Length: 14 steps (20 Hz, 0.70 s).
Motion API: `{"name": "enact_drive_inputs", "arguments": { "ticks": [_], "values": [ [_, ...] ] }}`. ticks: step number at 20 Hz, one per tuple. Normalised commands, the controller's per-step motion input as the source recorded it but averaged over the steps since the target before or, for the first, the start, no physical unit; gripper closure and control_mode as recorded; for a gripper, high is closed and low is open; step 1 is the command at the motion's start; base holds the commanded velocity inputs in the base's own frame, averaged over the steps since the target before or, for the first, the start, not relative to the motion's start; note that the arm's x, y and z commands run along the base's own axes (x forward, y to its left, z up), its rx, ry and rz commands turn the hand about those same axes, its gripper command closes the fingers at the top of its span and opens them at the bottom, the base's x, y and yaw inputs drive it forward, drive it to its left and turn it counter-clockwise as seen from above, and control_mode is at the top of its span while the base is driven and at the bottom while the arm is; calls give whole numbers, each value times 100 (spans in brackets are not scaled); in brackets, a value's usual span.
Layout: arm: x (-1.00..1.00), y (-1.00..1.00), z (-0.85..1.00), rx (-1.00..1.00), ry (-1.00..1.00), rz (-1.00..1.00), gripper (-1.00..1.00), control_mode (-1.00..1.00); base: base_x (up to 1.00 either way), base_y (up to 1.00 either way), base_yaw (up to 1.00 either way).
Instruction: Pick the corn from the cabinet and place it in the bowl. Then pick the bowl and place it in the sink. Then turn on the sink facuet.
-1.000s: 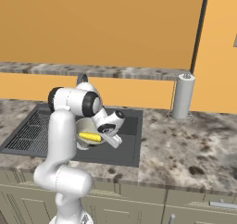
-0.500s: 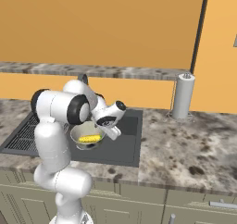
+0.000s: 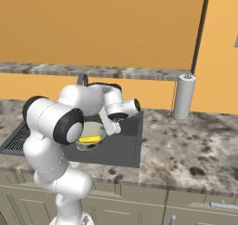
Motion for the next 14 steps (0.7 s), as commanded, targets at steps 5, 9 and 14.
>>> {"name": "enact_drive_inputs", "arguments": {
  "ticks": [5,9,14],
  "values": [
    [-24,0,91,42,34,-7,-100,-100,0,0,0],
    [0,10,41,28,37,-18,-100,-100,0,0,0],
    [0,25,7,23,40,-20,-100,-100,0,0,0]
  ]
}}
